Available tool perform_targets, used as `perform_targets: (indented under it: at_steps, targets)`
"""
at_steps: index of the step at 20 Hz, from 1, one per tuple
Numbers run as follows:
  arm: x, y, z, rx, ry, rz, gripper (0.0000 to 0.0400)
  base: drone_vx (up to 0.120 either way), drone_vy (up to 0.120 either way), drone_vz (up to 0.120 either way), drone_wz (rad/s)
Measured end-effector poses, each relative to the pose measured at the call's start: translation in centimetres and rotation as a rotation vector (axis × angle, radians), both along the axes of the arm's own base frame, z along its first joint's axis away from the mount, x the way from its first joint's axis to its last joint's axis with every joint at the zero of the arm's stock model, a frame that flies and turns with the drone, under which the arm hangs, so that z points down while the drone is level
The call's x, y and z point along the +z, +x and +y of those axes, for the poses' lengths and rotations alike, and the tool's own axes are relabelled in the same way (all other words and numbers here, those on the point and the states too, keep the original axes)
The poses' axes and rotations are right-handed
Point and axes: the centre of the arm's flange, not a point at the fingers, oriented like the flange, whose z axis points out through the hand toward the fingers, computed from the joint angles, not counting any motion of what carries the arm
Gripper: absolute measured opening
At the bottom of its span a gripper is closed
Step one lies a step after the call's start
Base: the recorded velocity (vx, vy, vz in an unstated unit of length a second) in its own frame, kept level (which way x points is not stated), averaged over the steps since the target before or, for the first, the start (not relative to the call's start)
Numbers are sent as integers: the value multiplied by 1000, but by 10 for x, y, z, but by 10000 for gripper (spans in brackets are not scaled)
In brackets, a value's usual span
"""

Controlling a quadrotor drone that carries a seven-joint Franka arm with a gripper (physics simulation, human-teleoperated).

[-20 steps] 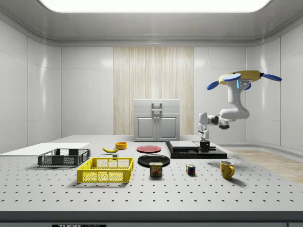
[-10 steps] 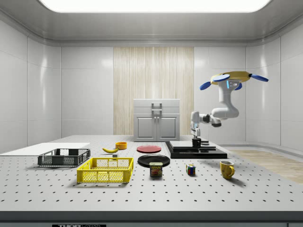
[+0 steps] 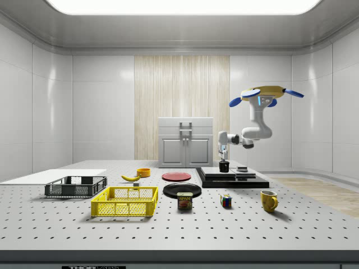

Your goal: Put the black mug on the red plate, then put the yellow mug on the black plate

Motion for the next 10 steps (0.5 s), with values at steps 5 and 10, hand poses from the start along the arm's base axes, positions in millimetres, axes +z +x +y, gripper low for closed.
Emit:
perform_targets:
  at_steps: [5, 10]
  targets:
    - [0, 0, 0, 0, 0, 0, 110, 120, -120, 0, 0]
    - [0, 0, 0, 0, 0, 0, 110, 120, -120, 0, 0]
